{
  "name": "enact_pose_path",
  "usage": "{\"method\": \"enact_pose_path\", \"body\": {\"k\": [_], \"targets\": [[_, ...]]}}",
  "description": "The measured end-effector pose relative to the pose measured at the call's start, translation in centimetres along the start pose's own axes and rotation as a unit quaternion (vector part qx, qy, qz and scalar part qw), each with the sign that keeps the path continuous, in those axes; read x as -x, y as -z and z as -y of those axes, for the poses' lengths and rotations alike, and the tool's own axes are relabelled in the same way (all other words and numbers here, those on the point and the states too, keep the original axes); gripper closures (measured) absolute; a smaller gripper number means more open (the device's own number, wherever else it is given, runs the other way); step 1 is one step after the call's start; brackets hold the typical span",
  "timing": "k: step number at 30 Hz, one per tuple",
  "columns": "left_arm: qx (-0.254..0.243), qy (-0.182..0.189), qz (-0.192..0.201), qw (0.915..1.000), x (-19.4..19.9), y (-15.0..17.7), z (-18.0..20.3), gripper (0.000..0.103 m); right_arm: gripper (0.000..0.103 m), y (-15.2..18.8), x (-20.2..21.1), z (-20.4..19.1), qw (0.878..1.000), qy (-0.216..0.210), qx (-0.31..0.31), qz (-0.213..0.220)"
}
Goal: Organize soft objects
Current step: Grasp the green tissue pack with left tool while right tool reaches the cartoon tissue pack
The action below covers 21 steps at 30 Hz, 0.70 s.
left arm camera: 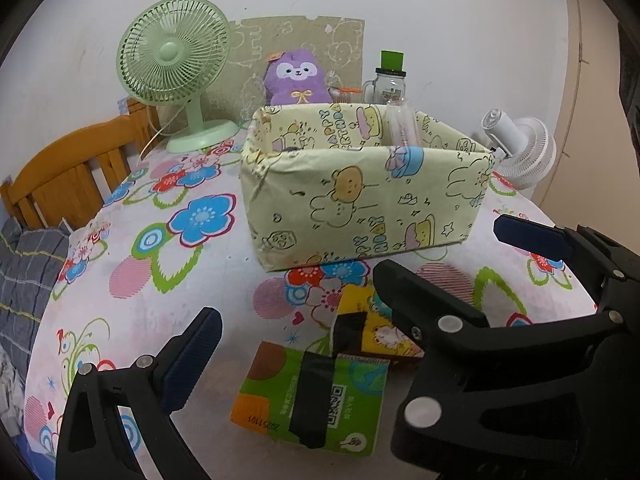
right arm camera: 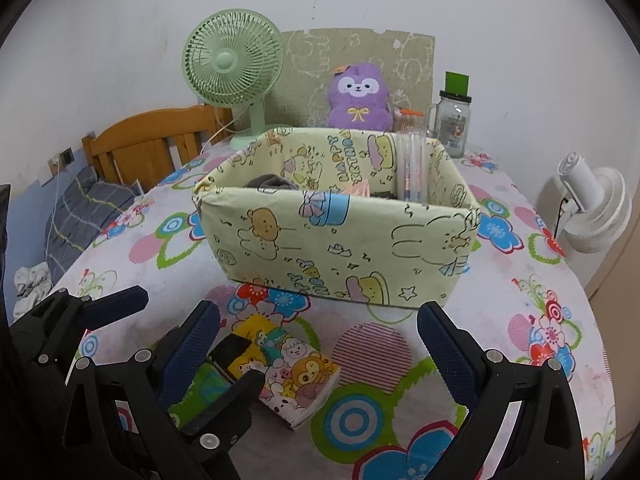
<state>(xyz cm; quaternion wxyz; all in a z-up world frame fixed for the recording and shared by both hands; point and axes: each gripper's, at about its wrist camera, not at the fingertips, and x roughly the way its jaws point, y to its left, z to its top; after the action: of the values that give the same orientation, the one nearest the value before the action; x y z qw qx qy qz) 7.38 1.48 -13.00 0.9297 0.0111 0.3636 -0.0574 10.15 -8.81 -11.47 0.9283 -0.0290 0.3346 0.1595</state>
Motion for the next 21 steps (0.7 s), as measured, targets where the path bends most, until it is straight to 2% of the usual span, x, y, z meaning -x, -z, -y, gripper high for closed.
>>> {"method": "enact_pose_path", "body": {"k": [8, 21], "targets": [[-0.002, 0.001, -0.013, 0.9999, -0.2, 1.3, -0.6, 0.000, 0.003, 0.7, -0.8, -1.1, 1.000, -0.004, 0.023, -0.014], [0.005, 0.012, -0.039, 0.9992, -1.6, 2.5, -0.9, 0.001, 0.003, 2.0, -2.8, -1.2, 0.999, -0.003, 0.023, -0.049]]}}
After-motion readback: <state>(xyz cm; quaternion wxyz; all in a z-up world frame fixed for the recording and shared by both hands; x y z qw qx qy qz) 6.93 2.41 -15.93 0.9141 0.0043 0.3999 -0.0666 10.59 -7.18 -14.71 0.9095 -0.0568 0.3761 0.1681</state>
